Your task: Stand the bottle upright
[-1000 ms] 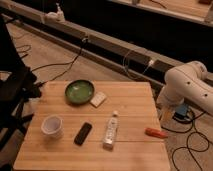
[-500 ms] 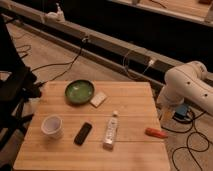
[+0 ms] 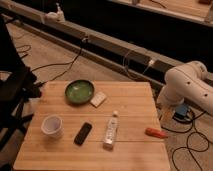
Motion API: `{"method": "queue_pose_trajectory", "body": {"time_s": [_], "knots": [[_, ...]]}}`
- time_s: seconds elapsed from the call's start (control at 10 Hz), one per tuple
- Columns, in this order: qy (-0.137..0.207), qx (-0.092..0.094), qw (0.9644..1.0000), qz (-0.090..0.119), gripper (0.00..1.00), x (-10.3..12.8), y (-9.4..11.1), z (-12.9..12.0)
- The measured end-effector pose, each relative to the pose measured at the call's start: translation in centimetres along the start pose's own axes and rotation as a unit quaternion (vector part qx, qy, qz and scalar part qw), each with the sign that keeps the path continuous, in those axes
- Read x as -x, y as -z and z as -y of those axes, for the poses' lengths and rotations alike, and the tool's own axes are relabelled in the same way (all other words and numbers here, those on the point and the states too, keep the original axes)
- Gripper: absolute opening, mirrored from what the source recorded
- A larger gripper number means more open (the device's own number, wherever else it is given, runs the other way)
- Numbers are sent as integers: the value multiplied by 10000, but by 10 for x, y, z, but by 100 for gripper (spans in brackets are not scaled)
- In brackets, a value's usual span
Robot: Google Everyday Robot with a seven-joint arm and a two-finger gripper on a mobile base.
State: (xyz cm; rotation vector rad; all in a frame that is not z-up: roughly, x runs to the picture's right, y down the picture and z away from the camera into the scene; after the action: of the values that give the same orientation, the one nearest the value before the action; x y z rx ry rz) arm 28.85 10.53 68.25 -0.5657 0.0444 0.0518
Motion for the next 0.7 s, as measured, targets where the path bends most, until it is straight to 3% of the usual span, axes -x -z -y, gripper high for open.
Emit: {"method": "queue_pose_trajectory", "body": {"time_s": [0.3,0.5,0.7], "knots": [[0,-10,10000,-8,65,0,0,1],[-40,-143,9999,79,65,4,3,14],[220,-194,9994,170,65,24,-3,25]]}}
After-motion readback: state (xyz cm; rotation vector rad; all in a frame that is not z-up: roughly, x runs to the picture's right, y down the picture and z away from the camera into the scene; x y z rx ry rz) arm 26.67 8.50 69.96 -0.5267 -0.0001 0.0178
